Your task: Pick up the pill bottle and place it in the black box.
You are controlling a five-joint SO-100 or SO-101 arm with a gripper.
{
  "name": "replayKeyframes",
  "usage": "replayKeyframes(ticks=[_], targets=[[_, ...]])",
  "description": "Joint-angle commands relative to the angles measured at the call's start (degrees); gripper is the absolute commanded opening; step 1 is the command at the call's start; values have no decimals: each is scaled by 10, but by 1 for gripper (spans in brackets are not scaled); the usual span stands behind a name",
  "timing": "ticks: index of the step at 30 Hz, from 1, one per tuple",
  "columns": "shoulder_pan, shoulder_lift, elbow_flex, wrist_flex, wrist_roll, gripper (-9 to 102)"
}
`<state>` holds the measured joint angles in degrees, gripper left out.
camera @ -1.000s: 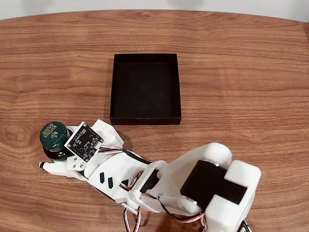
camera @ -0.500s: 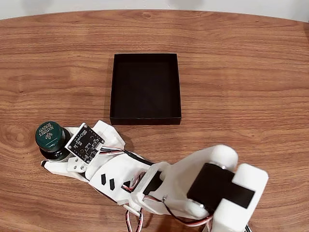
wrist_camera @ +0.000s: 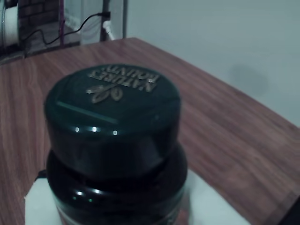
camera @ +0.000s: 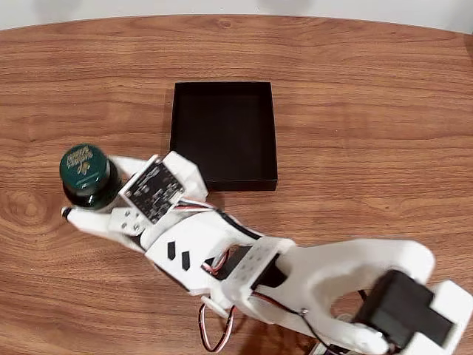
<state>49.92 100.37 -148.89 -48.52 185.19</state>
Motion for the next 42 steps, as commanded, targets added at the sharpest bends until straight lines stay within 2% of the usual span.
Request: replayKeyframes(ticks=[1,7,12,19,28,42], targets=[[-38,90,12,-2,5,21],[-108,124,13,-4,-10,21],[-172,114,5,-48,-22,21],[-242,102,8,-66,-40,20],[-272,22,26,-143,-41,20],[-318,-105,64,-208,-40,20]])
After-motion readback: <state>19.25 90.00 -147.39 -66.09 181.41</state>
